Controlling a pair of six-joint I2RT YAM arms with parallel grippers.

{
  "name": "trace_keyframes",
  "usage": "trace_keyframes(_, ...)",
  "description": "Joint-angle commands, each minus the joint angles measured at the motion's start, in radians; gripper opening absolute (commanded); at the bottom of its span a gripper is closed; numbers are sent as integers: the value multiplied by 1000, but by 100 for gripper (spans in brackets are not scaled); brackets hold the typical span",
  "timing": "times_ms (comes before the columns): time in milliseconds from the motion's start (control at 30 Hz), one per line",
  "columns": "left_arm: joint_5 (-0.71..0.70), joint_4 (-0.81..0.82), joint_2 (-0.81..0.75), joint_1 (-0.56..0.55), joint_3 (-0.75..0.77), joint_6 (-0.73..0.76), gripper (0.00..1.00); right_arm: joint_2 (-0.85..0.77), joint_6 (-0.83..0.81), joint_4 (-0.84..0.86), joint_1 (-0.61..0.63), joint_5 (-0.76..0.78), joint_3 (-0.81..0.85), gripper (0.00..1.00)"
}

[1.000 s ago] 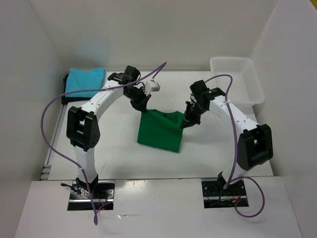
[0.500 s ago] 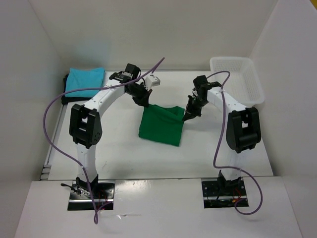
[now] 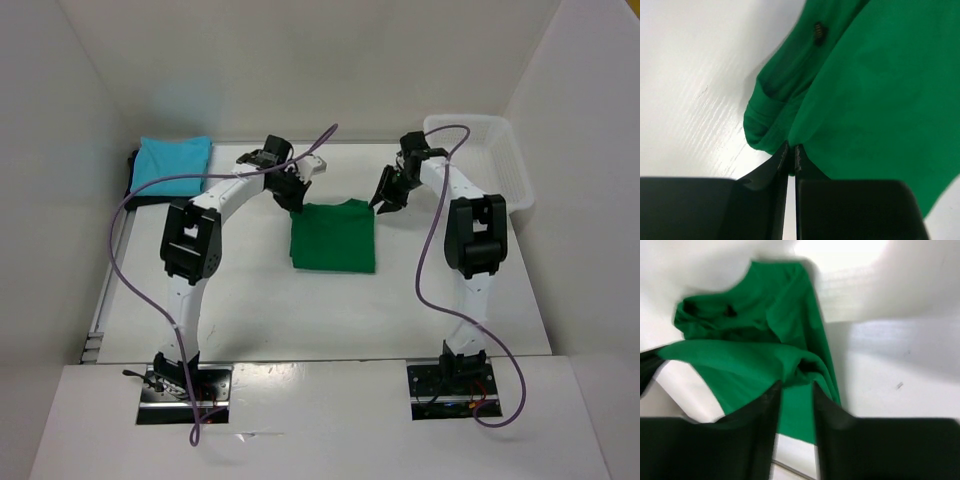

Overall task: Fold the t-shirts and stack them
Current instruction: Fold the long partially folded tshirt into a neat square

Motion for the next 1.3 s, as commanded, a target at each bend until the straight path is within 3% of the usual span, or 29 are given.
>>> trace_keyframes(0,-55,39,47,14,45,-47,12,4,-10,113,-7,-4,103,42)
trace_keyframes(200,-86,72,48,47,35,-111,12,-55,-68,131,24,123,170,40)
trace_keyframes(300,-110,72,48,47,26,-134,14,-87,-79,131,68,174,110,22)
trace_keyframes(333,-110,72,48,47,16,-134,16,-100,-79,131,81,189,76,8)
trace_keyframes(400,-120,72,37,47,16,-154,25,-100,-90,131,120,199,35,0)
trace_keyframes(633,-236,83,37,67,61,-185,53,35,-70,167,182,189,88,0)
trace_keyframes(833,-347,51,58,157,191,-165,57,103,-70,177,182,297,177,0)
trace_keyframes(1000,-400,30,81,195,214,-165,58,164,-70,167,182,315,252,0)
trace_keyframes(1100,-303,-16,17,195,190,-144,59,179,-70,151,182,326,288,0)
trace_keyframes(1133,-199,-29,-12,182,170,-135,61,179,-70,151,182,335,301,0)
trace_keyframes(1267,67,-64,-156,137,-23,-156,79,155,-79,116,182,335,343,7)
